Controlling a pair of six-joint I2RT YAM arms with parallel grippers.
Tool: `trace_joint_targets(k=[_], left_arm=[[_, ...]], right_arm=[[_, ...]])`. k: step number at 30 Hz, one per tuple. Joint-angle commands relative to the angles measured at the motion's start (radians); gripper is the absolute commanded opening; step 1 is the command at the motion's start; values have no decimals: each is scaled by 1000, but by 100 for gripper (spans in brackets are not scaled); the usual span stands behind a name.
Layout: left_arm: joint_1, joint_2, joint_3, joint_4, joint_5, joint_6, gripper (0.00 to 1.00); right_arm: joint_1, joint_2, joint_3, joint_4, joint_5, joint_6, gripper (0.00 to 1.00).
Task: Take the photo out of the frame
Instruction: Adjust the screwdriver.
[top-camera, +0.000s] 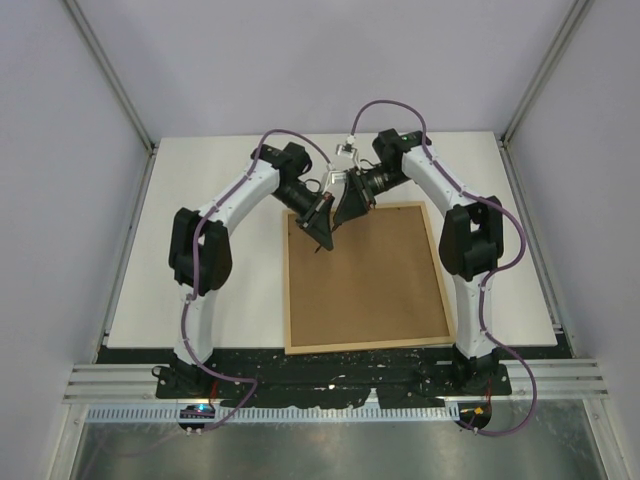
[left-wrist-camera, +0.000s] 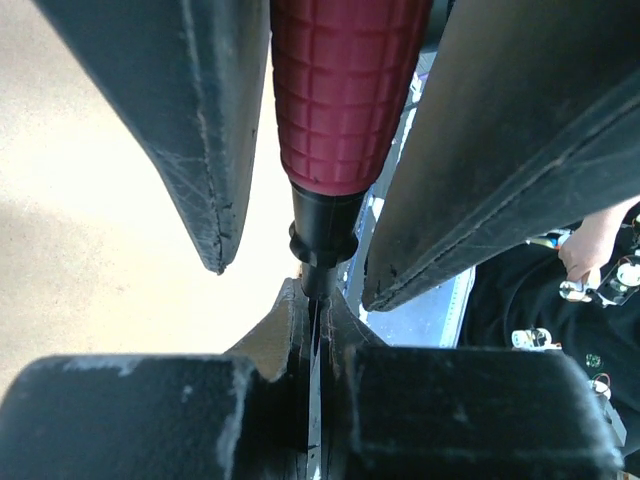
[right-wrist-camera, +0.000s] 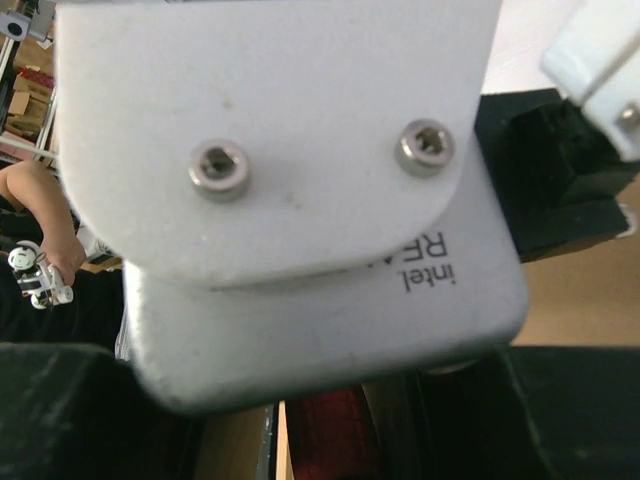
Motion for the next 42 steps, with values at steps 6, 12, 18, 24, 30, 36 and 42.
trace_joint_targets(k=[6,12,18,24,30,36,42], left_arm=[[9,-25,0,35,-34,-9,0],[11,-32,-9,49,-53,-24,10],[51,-66,-43,90,-74,-58,58],[169,-143,-109,179,-157,-126,66],[217,-167,-224,285,-581,-249,67],[215,-56,-186,250,-731,-329,68],[204,64,-88,218,-758,-366,68]], right_arm=[[58,-81,-8,-203,0,-4,33],[61,-79,-3,-204,-5,4,8],[42,-75,-2,-203,-49,-38,8],[-8,-4,-9,-63,-92,77,8],[-8,63,-32,228,11,379,8],[-37,27,-127,494,246,547,8],[-44,-35,-261,613,374,538,8]])
